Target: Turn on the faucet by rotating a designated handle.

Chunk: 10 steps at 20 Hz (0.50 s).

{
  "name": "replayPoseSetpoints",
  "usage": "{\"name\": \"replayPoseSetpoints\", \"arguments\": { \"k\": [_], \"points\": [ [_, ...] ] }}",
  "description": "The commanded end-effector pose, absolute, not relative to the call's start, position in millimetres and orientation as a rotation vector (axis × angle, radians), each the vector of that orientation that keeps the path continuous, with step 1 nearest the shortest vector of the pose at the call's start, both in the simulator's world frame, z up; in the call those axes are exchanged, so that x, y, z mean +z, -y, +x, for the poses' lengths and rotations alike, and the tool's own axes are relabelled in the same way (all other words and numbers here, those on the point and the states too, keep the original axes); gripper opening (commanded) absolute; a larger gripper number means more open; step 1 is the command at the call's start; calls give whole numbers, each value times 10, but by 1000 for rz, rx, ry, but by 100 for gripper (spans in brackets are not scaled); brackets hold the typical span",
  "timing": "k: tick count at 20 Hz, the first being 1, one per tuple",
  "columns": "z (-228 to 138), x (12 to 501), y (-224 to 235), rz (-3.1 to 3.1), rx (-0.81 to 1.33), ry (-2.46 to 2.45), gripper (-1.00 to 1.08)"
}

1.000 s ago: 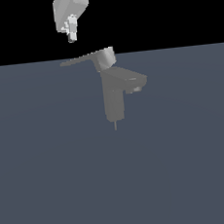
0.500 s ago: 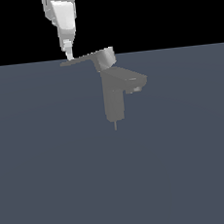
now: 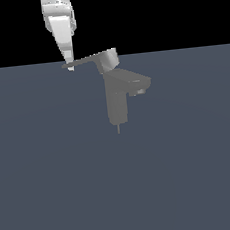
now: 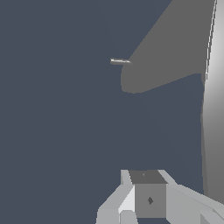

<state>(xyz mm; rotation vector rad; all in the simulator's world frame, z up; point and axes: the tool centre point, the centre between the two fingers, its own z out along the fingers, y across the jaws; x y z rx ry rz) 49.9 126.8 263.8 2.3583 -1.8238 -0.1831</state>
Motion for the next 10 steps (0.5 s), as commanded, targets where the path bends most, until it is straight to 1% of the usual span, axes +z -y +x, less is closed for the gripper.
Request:
{"name": "replayPoseSetpoints", "arguments": {
  "k": [1,5,10],
  "points": [
    [509,2625,-1273,2352,-181,1831,-100],
    [507,2625,-1274,2353,-181,1829,-100],
    [381,2650,-1248,2353,-181,1829,-100]
  ]
}}
